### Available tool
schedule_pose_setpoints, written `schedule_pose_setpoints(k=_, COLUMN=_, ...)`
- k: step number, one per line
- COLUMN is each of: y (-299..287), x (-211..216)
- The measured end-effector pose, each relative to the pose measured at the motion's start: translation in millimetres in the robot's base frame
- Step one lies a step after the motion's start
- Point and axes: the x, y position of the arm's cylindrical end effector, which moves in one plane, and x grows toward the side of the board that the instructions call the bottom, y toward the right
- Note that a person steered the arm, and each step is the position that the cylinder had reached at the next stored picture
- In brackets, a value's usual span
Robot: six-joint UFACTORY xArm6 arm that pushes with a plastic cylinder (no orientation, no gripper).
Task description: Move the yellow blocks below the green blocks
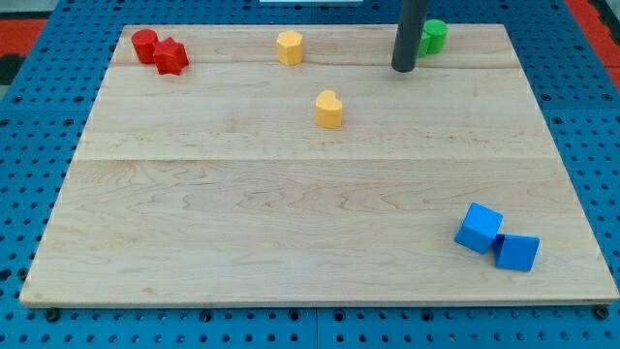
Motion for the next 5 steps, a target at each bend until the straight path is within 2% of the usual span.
schedule_pose_setpoints(k=1, y=-15.3, x=-47.5)
schedule_pose_setpoints(k=2, y=-83.6, x=-62.5)
schedule_pose_setpoints(k=3, y=-154.3, x=-62.8)
schedule_pose_setpoints(k=4, y=-190.5, x=-63.2)
schedule_pose_setpoints(k=5, y=-152.3, x=-17.3)
